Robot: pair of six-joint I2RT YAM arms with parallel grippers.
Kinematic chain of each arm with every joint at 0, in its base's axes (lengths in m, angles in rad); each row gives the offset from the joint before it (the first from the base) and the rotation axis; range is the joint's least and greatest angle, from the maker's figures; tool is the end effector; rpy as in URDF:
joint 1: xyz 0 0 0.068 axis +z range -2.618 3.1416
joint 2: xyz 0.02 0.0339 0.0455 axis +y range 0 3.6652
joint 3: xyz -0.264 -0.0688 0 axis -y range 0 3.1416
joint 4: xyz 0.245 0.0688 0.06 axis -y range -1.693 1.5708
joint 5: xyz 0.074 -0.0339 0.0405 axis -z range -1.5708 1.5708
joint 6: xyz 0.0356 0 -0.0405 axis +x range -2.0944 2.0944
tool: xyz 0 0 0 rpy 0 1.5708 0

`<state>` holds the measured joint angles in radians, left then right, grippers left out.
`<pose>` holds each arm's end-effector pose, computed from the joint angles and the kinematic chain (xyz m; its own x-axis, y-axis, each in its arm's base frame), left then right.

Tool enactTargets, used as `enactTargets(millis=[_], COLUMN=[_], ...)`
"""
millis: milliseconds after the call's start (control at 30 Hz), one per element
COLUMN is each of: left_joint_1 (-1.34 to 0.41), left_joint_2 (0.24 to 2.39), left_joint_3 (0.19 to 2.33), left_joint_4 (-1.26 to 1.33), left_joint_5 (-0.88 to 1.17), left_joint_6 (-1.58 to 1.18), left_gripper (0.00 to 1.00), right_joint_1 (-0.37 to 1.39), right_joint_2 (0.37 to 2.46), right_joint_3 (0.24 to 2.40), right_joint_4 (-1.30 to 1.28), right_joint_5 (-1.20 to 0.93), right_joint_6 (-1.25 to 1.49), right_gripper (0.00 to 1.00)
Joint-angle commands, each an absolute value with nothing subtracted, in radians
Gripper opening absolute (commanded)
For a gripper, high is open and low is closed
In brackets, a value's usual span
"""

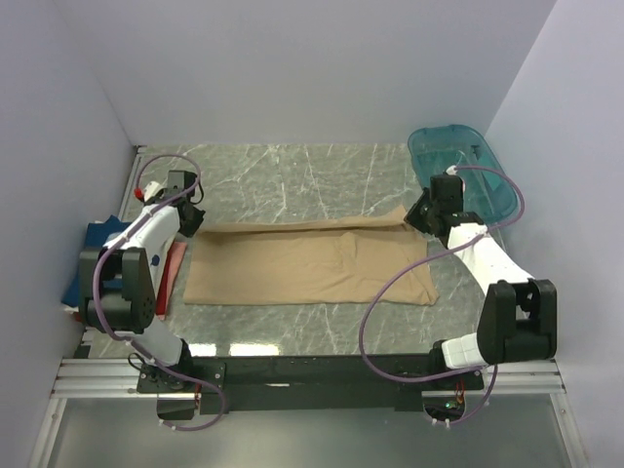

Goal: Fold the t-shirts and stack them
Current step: Fold the tshirt

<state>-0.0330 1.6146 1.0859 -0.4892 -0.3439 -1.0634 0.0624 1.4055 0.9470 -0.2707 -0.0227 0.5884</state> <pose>0.3301 0.0011 0.2140 -0.2858 -0.8139 -0.5059 -0.8143 0.4846 -0.3196 0.3039 0.0198 0.2462 -0.5971 0.5187 -0.6119 0.3032 0.8522 0.4265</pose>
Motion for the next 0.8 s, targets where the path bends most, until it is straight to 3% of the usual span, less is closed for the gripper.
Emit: enactTargets(millis=[0,767], left_joint_1=[-0.029,-0.028], left_joint_2=[1.557,1.463], left_joint_3=[1.052,0.924], left_joint_4=[-0.457,-0.431], left_joint_5=[-0.368,-0.394], left_joint_6=[-1.068,-1.068], left_gripper=[0.01,0.01], right_joint_1=[0.055,0.055], right_joint_2=[1.338,1.072], right_joint_3=[0.91,0.663], right_joint_4=[-0.235,-0.242], right_joint_5=[-0.011,-0.06], right_joint_6=[0.604,0.592], right_gripper=[0.0,0.0])
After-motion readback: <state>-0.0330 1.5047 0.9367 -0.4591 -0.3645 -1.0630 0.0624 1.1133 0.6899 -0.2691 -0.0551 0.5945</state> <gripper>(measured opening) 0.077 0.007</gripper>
